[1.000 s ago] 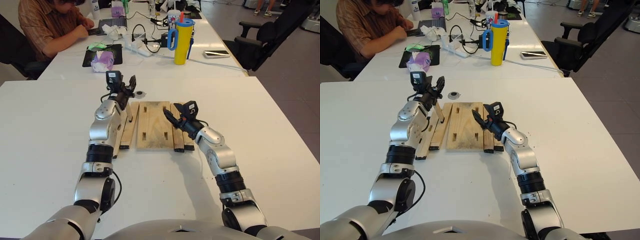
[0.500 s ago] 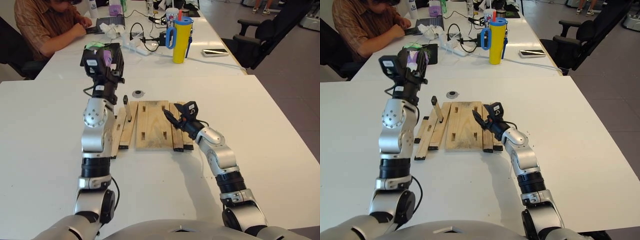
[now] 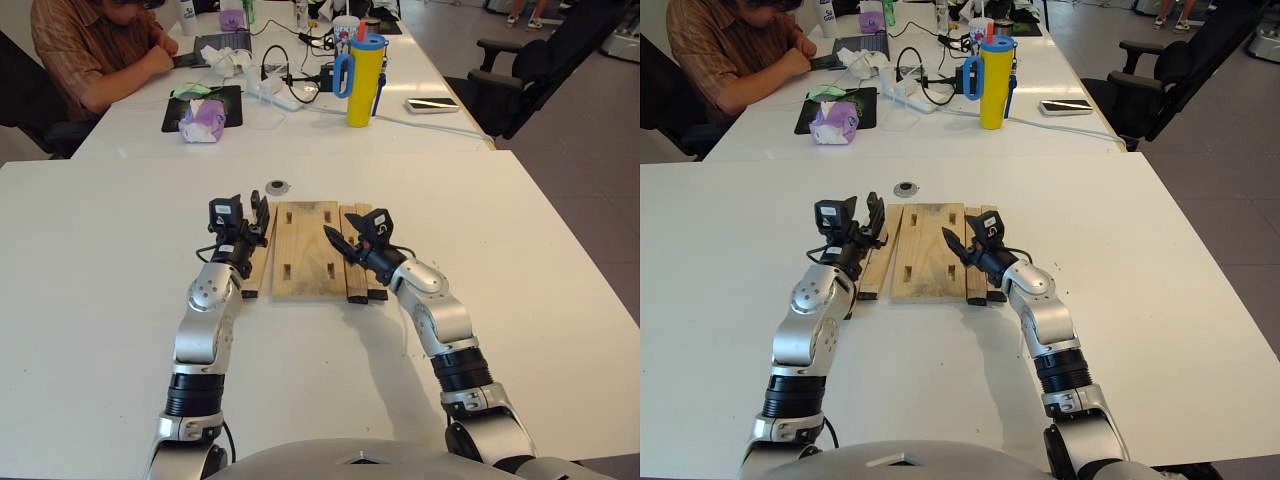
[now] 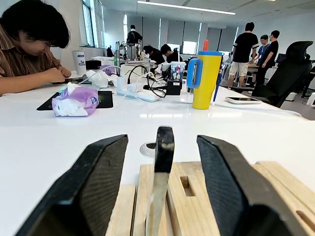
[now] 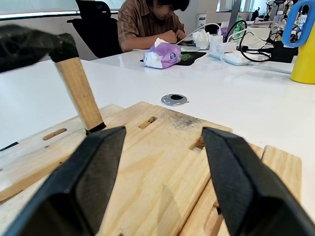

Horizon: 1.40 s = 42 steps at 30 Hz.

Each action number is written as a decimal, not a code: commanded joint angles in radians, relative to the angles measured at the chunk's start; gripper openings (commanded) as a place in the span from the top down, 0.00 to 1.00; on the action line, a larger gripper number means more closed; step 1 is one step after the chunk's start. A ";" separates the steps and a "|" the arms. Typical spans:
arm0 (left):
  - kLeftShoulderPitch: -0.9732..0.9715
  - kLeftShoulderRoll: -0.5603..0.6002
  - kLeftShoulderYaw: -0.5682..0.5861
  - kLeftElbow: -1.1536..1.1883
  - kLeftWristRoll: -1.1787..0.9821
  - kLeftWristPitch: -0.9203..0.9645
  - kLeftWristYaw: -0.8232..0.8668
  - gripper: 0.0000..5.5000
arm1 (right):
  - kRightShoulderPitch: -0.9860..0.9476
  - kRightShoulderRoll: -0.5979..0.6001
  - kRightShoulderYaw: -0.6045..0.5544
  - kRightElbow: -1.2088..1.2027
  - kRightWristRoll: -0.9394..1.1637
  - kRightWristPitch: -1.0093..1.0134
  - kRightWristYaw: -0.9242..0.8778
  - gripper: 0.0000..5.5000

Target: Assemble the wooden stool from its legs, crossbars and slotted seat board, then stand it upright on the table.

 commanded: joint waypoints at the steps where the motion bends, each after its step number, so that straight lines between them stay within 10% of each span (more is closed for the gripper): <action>1: -0.042 0.011 0.006 0.083 0.017 0.003 -0.003 0.57 | -0.006 -0.003 0.002 -0.009 0.003 0.014 0.009 0.48; 13: -0.077 0.018 0.008 0.117 0.024 0.007 -0.009 0.91 | -0.024 0.001 -0.013 0.030 -0.059 -0.023 -0.071 0.48; 23: -0.273 0.054 0.116 -0.029 -0.149 0.043 -0.086 0.92 | -0.073 -0.009 -0.197 0.030 0.225 0.066 0.065 0.32; 29: -0.387 0.118 0.224 0.002 -0.508 0.233 -0.335 0.92 | -0.179 -0.081 -0.377 -0.007 0.727 0.522 0.237 0.15; 42: -0.422 0.167 0.316 0.049 -0.999 0.609 -0.481 0.92 | -0.275 -0.129 -0.500 0.140 0.982 0.798 0.228 0.13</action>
